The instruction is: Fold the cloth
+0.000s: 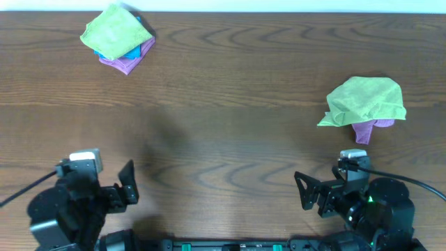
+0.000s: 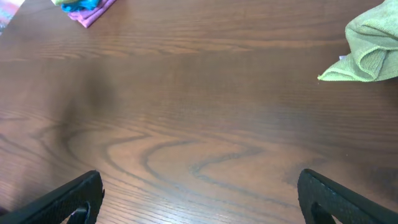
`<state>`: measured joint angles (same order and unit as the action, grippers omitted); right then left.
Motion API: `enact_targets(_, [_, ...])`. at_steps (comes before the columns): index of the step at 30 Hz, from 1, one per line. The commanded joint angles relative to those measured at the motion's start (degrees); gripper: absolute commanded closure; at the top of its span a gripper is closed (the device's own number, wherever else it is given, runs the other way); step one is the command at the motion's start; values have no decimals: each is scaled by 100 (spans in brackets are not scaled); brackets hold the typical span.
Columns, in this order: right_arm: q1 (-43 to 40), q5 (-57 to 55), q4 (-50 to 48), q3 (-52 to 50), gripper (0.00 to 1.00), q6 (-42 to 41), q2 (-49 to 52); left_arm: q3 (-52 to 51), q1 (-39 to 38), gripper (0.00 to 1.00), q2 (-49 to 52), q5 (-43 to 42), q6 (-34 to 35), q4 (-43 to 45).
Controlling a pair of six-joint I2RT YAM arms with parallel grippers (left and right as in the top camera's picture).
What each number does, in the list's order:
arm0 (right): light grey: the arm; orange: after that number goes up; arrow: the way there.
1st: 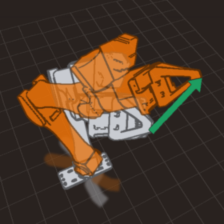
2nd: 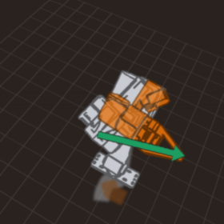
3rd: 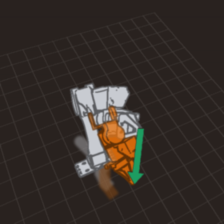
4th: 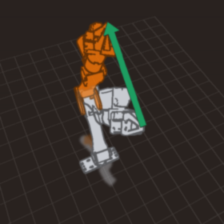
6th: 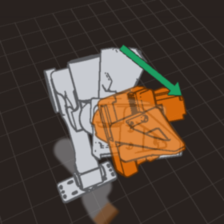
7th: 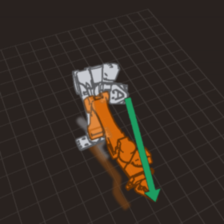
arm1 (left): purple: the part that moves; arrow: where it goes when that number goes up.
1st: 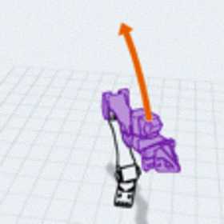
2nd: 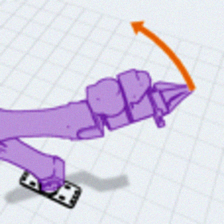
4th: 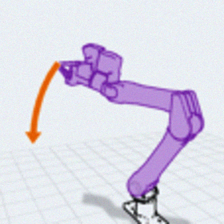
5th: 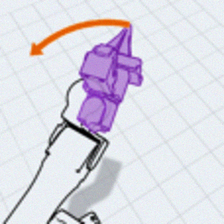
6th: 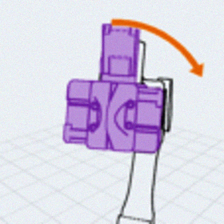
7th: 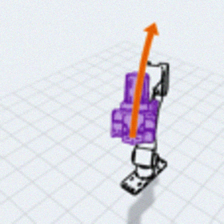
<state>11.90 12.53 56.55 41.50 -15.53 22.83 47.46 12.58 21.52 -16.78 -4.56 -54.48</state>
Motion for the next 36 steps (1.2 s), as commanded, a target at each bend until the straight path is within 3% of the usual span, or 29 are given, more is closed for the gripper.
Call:
enact_targets(1, [-42, -33, 9, -4, 1, -52, -22, -566, -168, 5, -428, -127, -70, 295])
enact_targets(18, [-42, -33, 9, -4, 1, -55, -22, -2743, -560, 5, -1840, -66, -619, 1366])
enact_targets(36, [-42, -33, 9, -4, 1, -55, -22, -3327, -1154, 5, -2122, 848, -505, 1432])
